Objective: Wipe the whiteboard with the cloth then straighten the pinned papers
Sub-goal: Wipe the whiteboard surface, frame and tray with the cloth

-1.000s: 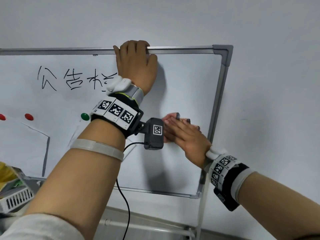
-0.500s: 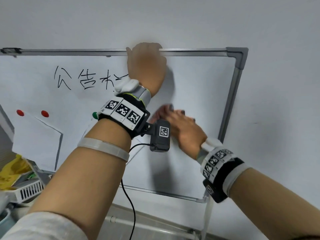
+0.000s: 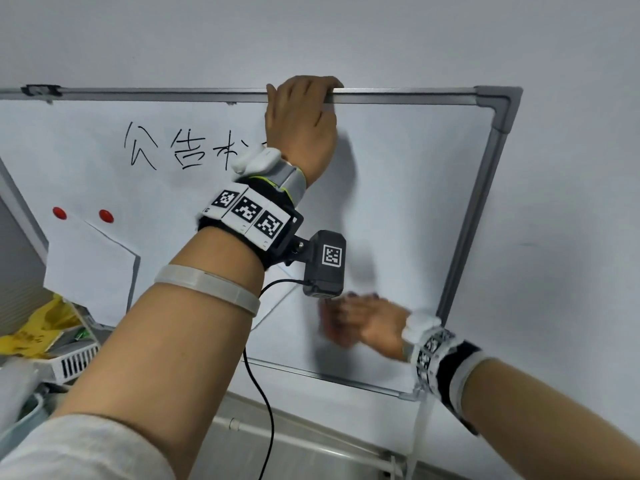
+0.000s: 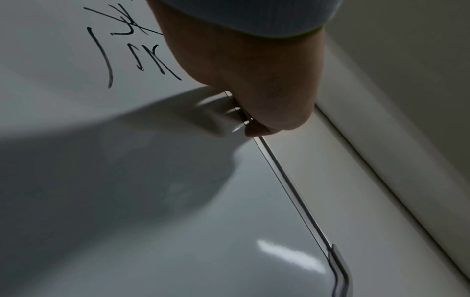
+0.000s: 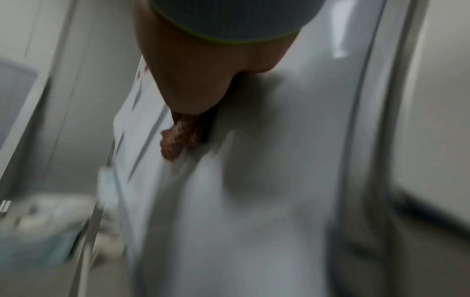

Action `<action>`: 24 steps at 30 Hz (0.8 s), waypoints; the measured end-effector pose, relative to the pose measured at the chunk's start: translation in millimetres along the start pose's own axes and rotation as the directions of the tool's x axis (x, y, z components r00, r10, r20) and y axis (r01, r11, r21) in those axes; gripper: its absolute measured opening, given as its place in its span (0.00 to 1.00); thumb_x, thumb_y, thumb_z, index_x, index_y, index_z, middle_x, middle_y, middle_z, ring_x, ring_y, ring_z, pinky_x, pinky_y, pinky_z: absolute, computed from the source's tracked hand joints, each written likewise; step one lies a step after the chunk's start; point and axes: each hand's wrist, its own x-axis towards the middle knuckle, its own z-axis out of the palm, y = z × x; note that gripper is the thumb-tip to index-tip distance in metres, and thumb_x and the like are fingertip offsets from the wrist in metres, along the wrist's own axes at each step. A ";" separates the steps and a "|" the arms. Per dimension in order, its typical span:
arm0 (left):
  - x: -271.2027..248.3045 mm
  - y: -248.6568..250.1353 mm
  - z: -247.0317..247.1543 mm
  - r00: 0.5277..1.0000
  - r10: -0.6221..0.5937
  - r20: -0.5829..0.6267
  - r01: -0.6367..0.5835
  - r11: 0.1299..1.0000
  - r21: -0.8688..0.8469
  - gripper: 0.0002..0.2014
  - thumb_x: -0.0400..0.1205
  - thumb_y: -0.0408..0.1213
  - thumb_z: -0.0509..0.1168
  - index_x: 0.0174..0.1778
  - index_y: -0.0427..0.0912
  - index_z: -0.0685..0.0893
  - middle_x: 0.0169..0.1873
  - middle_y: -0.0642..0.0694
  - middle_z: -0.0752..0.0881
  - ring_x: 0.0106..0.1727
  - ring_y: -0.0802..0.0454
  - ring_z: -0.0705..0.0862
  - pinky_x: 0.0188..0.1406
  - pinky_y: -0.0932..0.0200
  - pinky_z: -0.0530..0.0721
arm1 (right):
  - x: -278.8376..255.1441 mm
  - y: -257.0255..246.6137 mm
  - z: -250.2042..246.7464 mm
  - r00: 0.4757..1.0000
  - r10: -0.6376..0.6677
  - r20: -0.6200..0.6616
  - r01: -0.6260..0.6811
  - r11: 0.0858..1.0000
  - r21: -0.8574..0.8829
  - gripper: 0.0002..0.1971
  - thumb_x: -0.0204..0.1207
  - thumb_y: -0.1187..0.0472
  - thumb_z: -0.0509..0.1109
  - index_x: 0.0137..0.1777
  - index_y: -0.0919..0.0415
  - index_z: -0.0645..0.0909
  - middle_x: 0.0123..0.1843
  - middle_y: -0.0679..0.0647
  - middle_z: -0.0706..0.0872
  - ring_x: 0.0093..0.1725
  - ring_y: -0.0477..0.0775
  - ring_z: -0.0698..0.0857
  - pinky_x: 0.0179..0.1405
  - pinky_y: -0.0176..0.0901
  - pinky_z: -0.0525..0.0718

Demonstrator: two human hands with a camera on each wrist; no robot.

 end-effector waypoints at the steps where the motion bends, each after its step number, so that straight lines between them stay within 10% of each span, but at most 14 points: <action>1: -0.1 0.4 -0.3 1.000 0.000 0.001 0.000 1.000 -0.002 0.27 0.76 0.34 0.49 0.69 0.49 0.82 0.65 0.49 0.82 0.76 0.47 0.71 0.86 0.39 0.48 | 15.4 9.0 -25.6 0.992 0.053 -0.114 -0.046 0.997 0.060 0.16 0.88 0.55 0.59 0.73 0.50 0.78 0.73 0.49 0.81 0.72 0.46 0.76 0.75 0.37 0.74; 3: -0.2 1.1 0.1 1.000 -0.004 0.009 0.004 1.000 0.002 0.28 0.76 0.34 0.49 0.69 0.48 0.81 0.66 0.49 0.82 0.76 0.47 0.71 0.86 0.40 0.47 | 46.1 33.0 -73.5 0.926 0.173 -0.335 -0.150 0.984 0.094 0.18 0.86 0.60 0.60 0.74 0.52 0.79 0.71 0.46 0.82 0.71 0.42 0.73 0.75 0.22 0.61; 6: -0.8 1.9 2.5 1.000 -0.003 0.012 0.002 1.000 0.014 0.29 0.75 0.36 0.48 0.70 0.49 0.81 0.66 0.50 0.82 0.77 0.47 0.70 0.86 0.41 0.48 | 70.4 52.9 -94.2 0.850 0.242 -0.467 -0.278 0.960 -0.010 0.28 0.79 0.73 0.63 0.80 0.60 0.74 0.84 0.59 0.70 0.87 0.60 0.61 0.86 0.54 0.58; 9: 0.6 -0.3 1.3 1.000 -0.001 0.015 0.001 1.000 0.020 0.28 0.75 0.35 0.48 0.70 0.49 0.81 0.66 0.50 0.82 0.77 0.47 0.70 0.85 0.40 0.49 | 62.8 23.8 -63.4 0.802 0.369 -0.469 -0.305 0.929 0.210 0.31 0.78 0.73 0.58 0.82 0.56 0.69 0.84 0.53 0.68 0.85 0.54 0.62 0.85 0.51 0.63; 13: -0.1 -5.2 -0.9 1.000 0.005 0.009 -0.005 1.000 0.011 0.27 0.77 0.34 0.49 0.70 0.49 0.80 0.66 0.51 0.81 0.77 0.49 0.69 0.86 0.41 0.47 | 3.7 -26.1 35.3 0.989 0.080 -0.126 -0.083 0.996 -0.014 0.25 0.72 0.67 0.72 0.71 0.55 0.84 0.75 0.55 0.83 0.77 0.56 0.72 0.76 0.49 0.65; 17: -2.7 -1.9 4.3 0.998 0.049 -0.026 -0.049 0.999 0.022 0.25 0.79 0.33 0.50 0.70 0.48 0.80 0.64 0.50 0.82 0.76 0.47 0.71 0.85 0.40 0.48 | -42.1 -41.2 96.8 0.981 0.064 0.182 -0.059 0.998 -0.032 0.21 0.75 0.62 0.76 0.68 0.55 0.84 0.74 0.51 0.84 0.75 0.54 0.81 0.70 0.51 0.81; 20: -2.3 -5.0 6.2 0.998 0.035 -0.046 -0.034 0.999 0.023 0.25 0.78 0.34 0.50 0.69 0.48 0.81 0.63 0.50 0.82 0.75 0.47 0.72 0.85 0.40 0.48 | -22.2 -16.4 61.0 0.996 -0.027 0.080 0.026 1.000 0.003 0.17 0.91 0.63 0.52 0.71 0.55 0.79 0.79 0.54 0.78 0.81 0.55 0.73 0.73 0.52 0.79; 24: 3.7 -5.1 8.5 1.000 0.005 -0.019 -0.005 1.000 -0.007 0.25 0.78 0.34 0.50 0.69 0.48 0.81 0.64 0.50 0.82 0.75 0.48 0.71 0.85 0.41 0.48 | 36.1 31.9 -51.9 0.923 0.122 -0.364 -0.109 0.992 0.056 0.14 0.89 0.62 0.63 0.69 0.55 0.84 0.72 0.53 0.84 0.73 0.50 0.76 0.72 0.47 0.76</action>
